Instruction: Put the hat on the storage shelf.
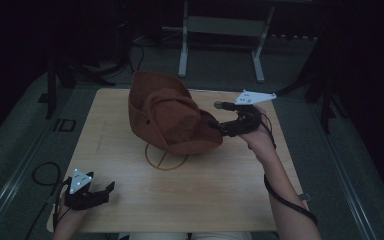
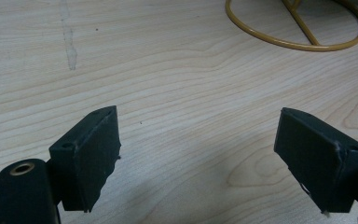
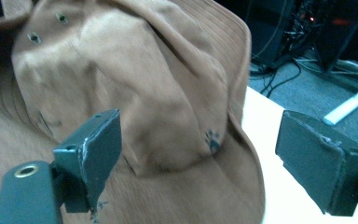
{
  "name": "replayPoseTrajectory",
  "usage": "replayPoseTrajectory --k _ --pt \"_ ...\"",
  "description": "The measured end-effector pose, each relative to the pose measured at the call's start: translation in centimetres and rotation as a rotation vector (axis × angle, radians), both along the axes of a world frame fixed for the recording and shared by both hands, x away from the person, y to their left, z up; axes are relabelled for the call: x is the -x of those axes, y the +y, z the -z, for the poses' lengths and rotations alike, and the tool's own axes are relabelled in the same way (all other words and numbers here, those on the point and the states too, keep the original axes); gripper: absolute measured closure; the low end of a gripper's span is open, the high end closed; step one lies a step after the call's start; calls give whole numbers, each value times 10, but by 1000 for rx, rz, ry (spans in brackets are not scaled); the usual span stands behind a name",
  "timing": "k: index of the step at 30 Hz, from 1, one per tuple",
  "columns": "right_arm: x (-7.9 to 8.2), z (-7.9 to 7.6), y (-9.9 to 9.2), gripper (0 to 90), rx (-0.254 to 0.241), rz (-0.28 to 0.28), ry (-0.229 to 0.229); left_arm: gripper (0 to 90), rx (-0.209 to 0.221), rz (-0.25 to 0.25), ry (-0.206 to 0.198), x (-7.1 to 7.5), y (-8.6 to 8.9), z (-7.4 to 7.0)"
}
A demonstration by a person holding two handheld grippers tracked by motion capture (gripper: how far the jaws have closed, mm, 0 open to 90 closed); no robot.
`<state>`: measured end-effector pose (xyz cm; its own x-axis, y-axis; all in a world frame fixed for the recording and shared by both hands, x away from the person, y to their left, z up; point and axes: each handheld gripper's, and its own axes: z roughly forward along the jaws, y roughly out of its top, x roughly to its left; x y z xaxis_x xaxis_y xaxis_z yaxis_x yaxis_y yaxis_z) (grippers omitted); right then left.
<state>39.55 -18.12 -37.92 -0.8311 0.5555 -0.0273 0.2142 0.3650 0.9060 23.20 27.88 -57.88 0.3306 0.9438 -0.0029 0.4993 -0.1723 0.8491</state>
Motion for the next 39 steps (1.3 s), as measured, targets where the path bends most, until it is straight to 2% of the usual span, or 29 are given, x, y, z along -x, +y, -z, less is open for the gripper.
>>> replayPoseTrajectory --k 6,11,18,21,24,26,29,39 --pt "5 19 -29 143 -5 46 21 152 0 0 -2 0 0 0" --pt "7 37 -52 143 13 80 32 152 2 -6 5 0 1 1" --pt "13 71 -76 142 11 119 64 152 0 -4 6 -1 1 1" --pt "15 86 -82 143 17 134 66 152 0 -8 5 -1 1 1" --pt "17 100 -85 143 47 151 61 152 3 -12 3 -1 1 1" --pt "18 103 -86 142 49 153 61 152 2 -11 4 -1 2 1" --pt "21 116 -93 142 45 162 66 152 0 -9 5 -1 1 1" --pt "33 147 -105 143 45 187 116 152 -1 -7 7 -1 1 1"
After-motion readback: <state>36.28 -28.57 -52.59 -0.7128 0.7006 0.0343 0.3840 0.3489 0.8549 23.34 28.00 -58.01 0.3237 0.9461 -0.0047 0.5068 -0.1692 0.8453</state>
